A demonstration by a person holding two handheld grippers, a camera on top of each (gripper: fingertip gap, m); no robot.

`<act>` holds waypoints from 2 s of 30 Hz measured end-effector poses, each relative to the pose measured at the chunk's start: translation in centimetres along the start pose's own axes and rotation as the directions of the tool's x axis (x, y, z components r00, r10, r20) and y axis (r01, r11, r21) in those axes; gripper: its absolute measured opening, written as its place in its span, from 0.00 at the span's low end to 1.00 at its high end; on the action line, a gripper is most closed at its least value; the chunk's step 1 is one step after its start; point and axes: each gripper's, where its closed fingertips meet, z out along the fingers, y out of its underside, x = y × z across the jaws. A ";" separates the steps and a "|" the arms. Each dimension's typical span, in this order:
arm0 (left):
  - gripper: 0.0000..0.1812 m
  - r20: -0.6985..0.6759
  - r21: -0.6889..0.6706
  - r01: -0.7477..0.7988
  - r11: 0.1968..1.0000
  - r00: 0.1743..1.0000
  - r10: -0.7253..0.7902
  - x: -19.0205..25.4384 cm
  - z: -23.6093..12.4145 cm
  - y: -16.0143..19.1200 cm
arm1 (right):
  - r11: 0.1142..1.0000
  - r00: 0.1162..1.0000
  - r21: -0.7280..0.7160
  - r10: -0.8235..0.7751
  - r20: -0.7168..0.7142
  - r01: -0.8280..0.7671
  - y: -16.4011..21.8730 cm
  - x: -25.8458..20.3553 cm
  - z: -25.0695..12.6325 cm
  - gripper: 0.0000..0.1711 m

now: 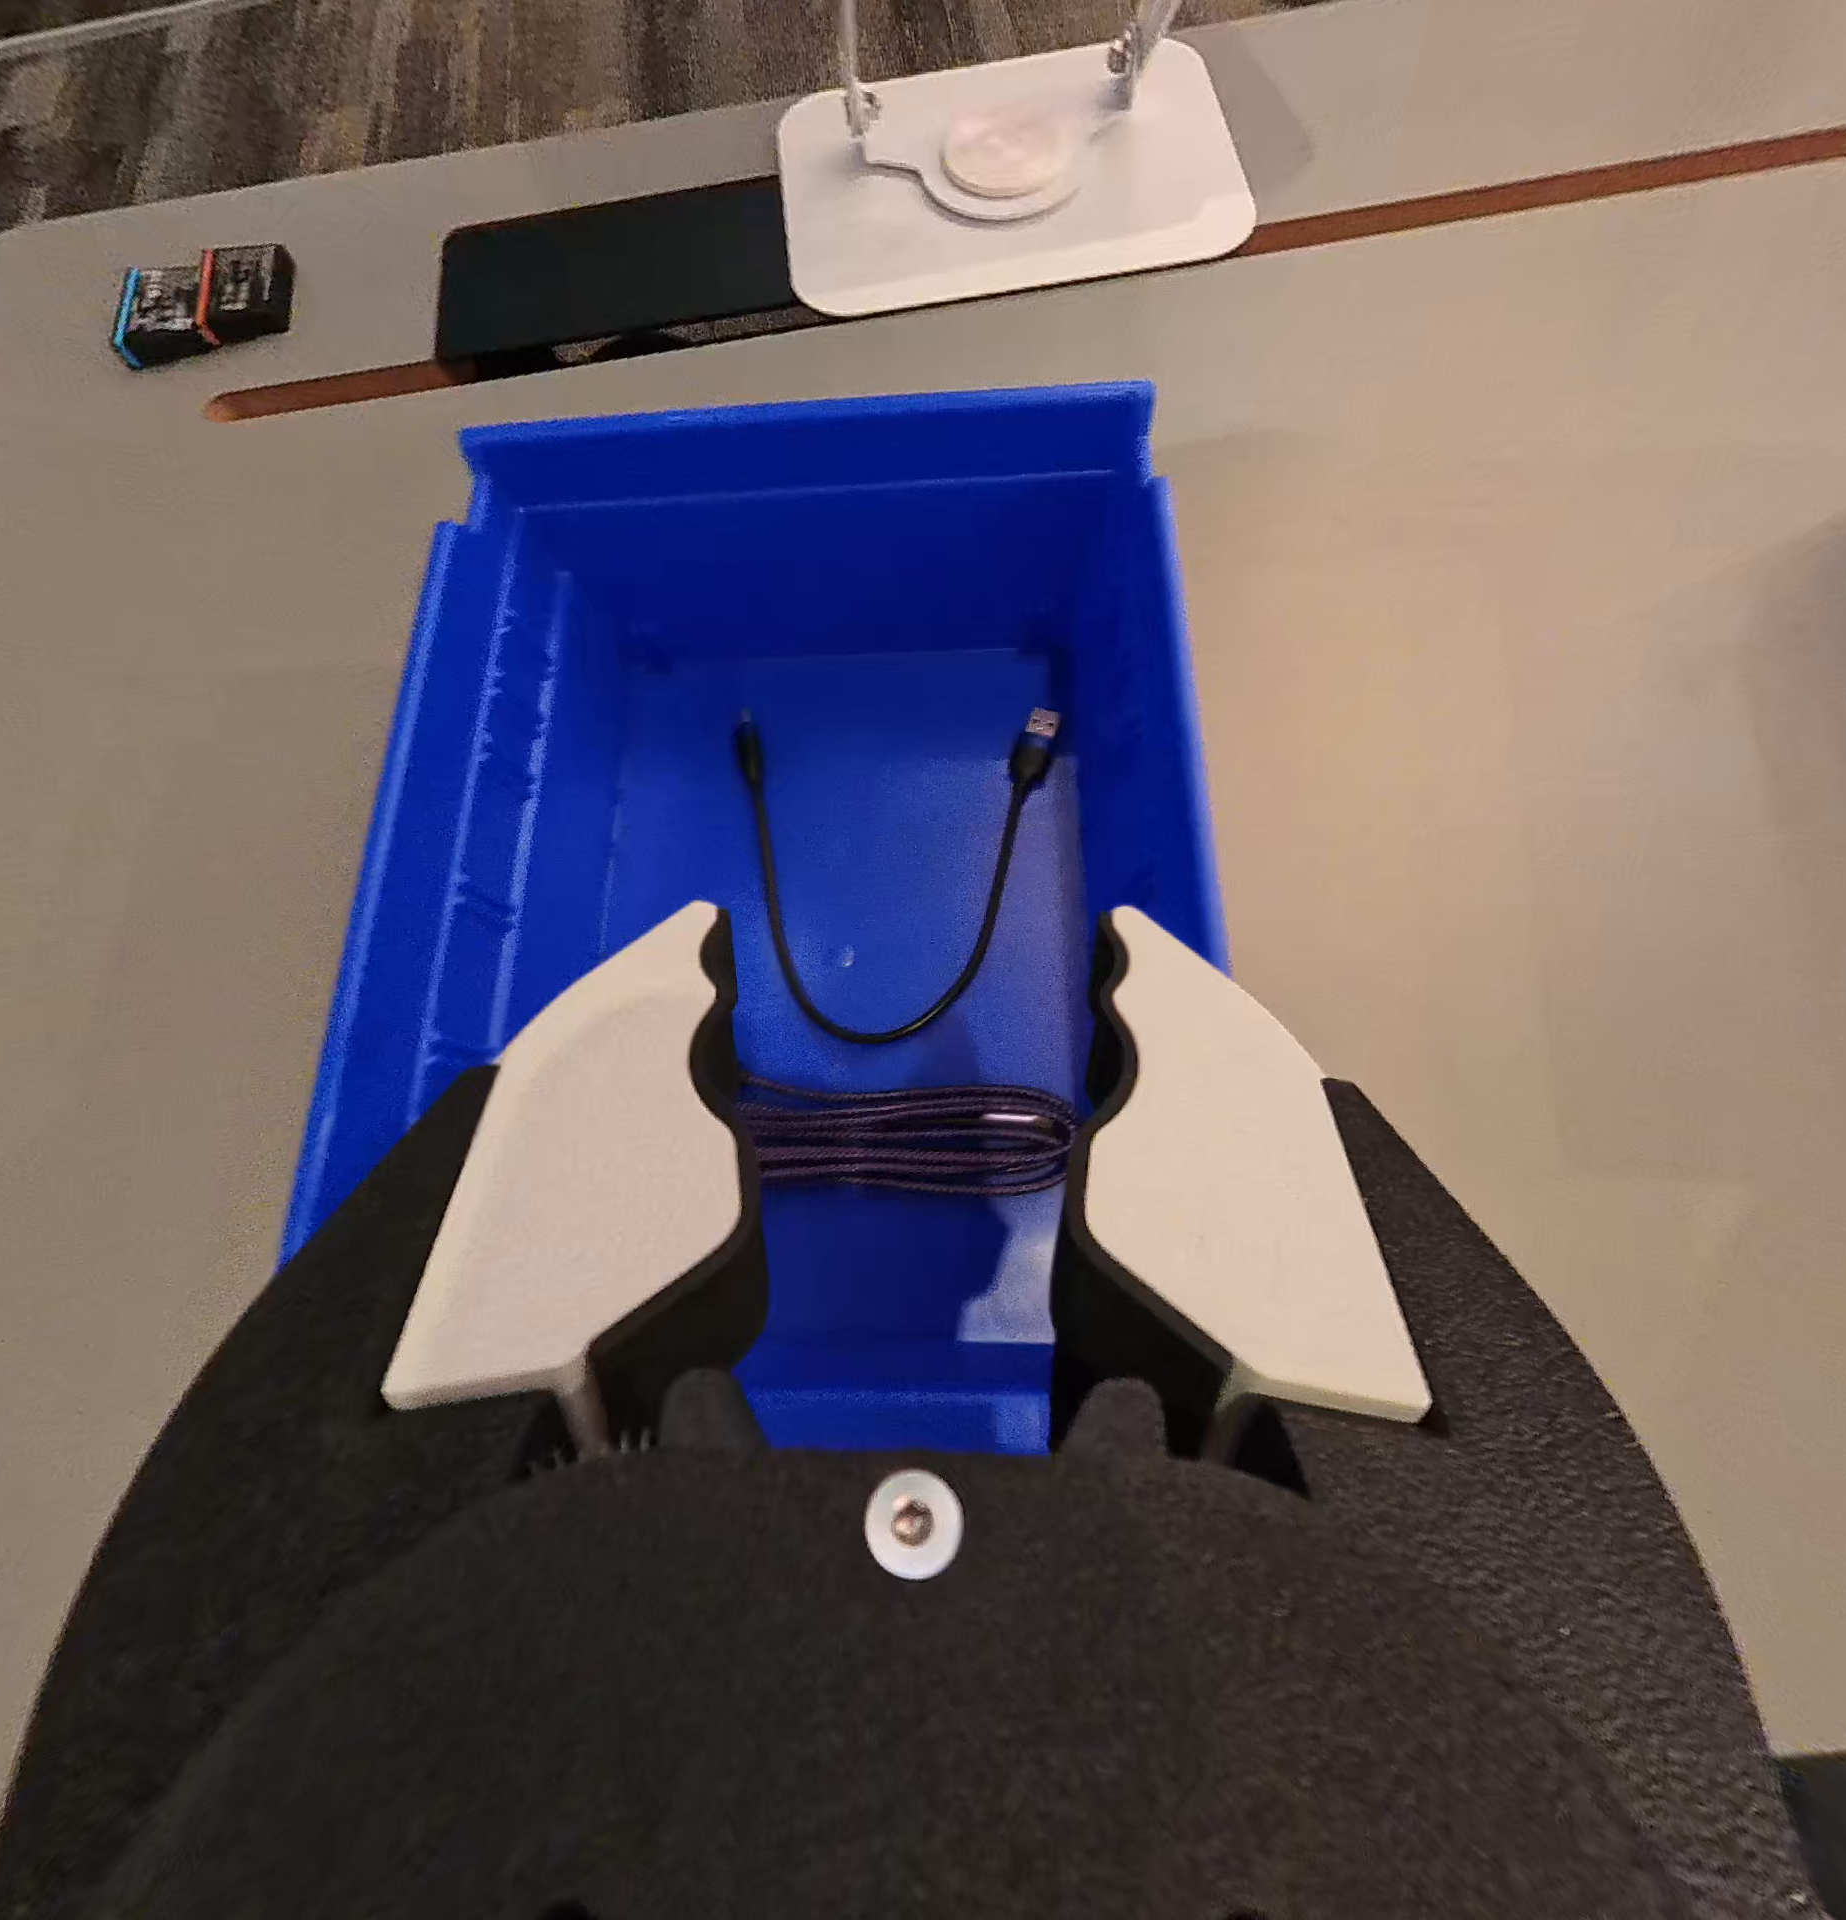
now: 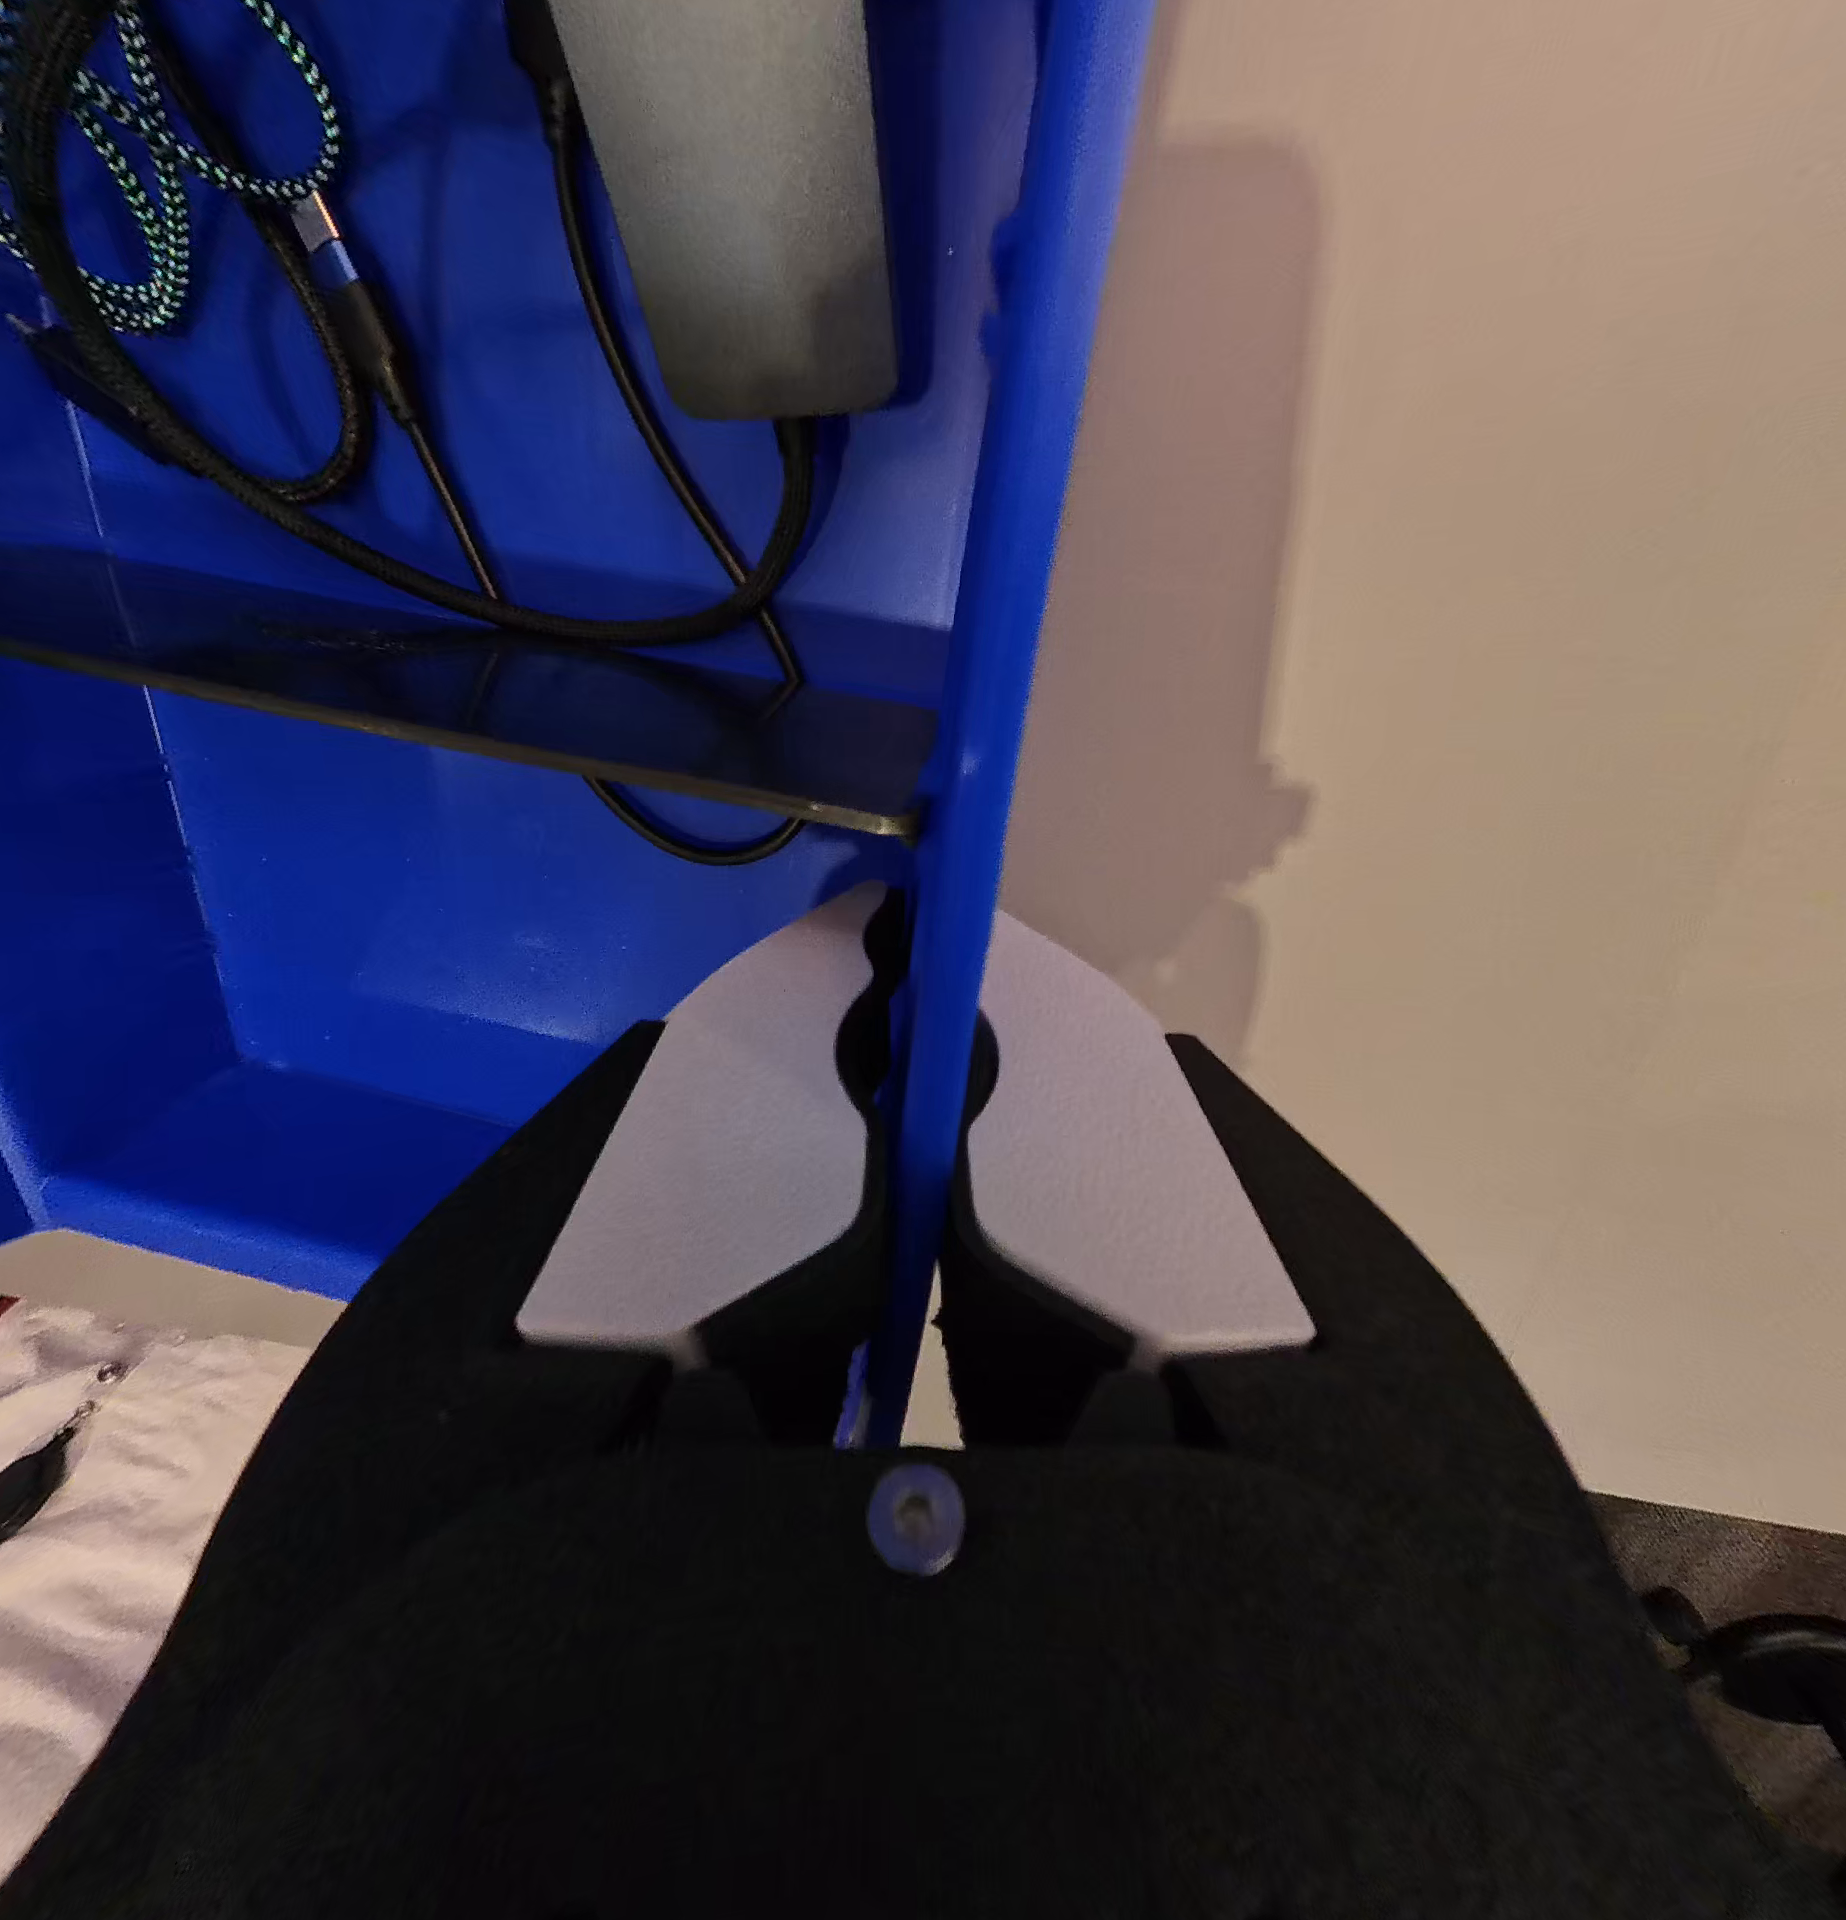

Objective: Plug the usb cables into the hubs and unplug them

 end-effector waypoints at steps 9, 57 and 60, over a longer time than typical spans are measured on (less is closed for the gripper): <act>0.34 0.079 0.018 0.040 0.999 0.996 -0.041 -7.7 -2.1 1.4 | 0.999 0.999 -0.013 -0.033 -0.010 0.033 0.0 -1.3 0.1 0.02; 0.32 0.410 0.197 0.376 0.905 0.807 -0.425 -38.3 -19.4 18.3 | 0.817 0.752 0.101 -0.564 0.342 0.567 -7.6 -80.8 2.5 0.02; 0.32 0.423 0.205 0.388 0.898 0.792 -0.439 -39.3 -19.8 18.9 | 0.794 0.749 0.070 -0.595 0.293 0.604 -6.6 -82.5 5.9 0.02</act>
